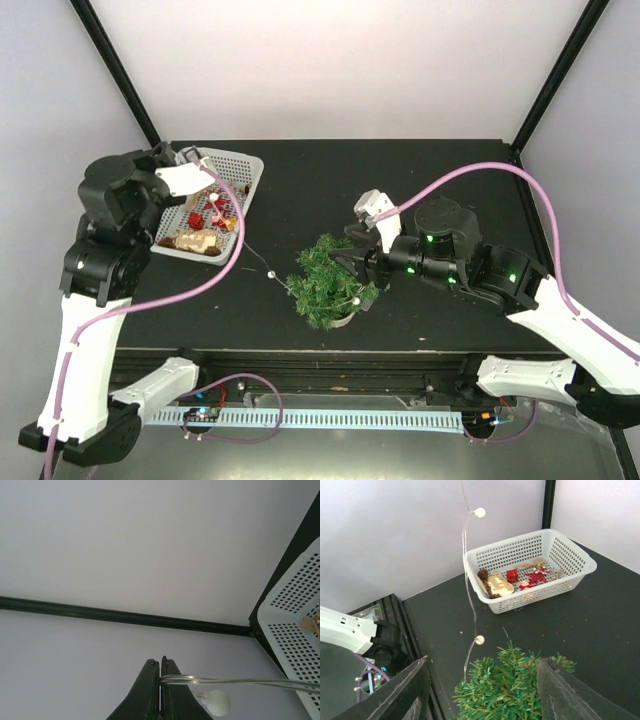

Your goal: Decorate the small christmas tree

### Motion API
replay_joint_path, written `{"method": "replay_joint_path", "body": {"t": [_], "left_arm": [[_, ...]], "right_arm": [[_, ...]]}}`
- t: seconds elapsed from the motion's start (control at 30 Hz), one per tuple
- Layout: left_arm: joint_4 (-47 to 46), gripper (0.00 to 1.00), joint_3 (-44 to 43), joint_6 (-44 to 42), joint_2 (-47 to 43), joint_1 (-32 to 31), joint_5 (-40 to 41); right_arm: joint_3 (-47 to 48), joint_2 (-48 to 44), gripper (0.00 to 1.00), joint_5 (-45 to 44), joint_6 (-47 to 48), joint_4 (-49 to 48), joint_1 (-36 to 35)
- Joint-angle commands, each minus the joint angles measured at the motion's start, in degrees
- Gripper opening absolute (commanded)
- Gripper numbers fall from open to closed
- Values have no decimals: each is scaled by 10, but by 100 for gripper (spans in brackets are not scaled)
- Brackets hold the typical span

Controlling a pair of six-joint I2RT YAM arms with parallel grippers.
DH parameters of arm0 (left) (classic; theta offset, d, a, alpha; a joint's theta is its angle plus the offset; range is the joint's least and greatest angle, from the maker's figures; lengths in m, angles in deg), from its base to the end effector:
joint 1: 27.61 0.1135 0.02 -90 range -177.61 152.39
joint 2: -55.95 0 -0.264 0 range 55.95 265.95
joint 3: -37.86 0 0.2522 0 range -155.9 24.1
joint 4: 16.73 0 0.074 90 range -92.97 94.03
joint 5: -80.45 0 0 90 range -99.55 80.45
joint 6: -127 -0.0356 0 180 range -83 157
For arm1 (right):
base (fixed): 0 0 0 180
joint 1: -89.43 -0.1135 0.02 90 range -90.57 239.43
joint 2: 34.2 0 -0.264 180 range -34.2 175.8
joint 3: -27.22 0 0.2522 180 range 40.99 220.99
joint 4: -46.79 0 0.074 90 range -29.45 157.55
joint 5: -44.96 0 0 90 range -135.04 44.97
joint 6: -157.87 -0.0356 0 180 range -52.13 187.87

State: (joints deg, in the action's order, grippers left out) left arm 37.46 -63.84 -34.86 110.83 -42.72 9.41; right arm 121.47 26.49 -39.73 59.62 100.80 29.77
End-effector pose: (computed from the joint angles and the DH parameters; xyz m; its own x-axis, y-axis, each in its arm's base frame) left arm 0.1454 -0.0273 0.4995 -0.0999 0.9579 -0.2692 0.0976 0.2786 0.9554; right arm 0.0999 0.1773 0.4449 -0.3043 -0.2370 -0.9226 -0.8685 0.4670 0.1664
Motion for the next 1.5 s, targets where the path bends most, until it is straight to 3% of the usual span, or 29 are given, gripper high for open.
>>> {"method": "replay_joint_path", "body": {"t": [0.0, 0.3, 0.57, 0.83, 1.2, 1.47], "left_arm": [[-46, 2, -29, -9, 44, 20, -67], [-69, 2, -91, 21, 134, 14, -114], [-110, 2, -130, 21, 227, -20, -87], [-113, 2, -205, 25, 329, -82, -42], [-42, 2, -359, 43, 451, -172, -14], [-43, 2, -375, 23, 493, -233, 13]], "right_arm": [[-10, -12, 60, 10, -6, -20, 21], [-47, -36, 60, 35, -17, -45, 66], [-66, -44, 60, 41, -31, -70, 94], [-104, -65, 59, 21, -56, -107, 116], [-165, -139, 59, -61, -100, -161, 164], [-188, -171, 59, -83, -119, -173, 172]]}}
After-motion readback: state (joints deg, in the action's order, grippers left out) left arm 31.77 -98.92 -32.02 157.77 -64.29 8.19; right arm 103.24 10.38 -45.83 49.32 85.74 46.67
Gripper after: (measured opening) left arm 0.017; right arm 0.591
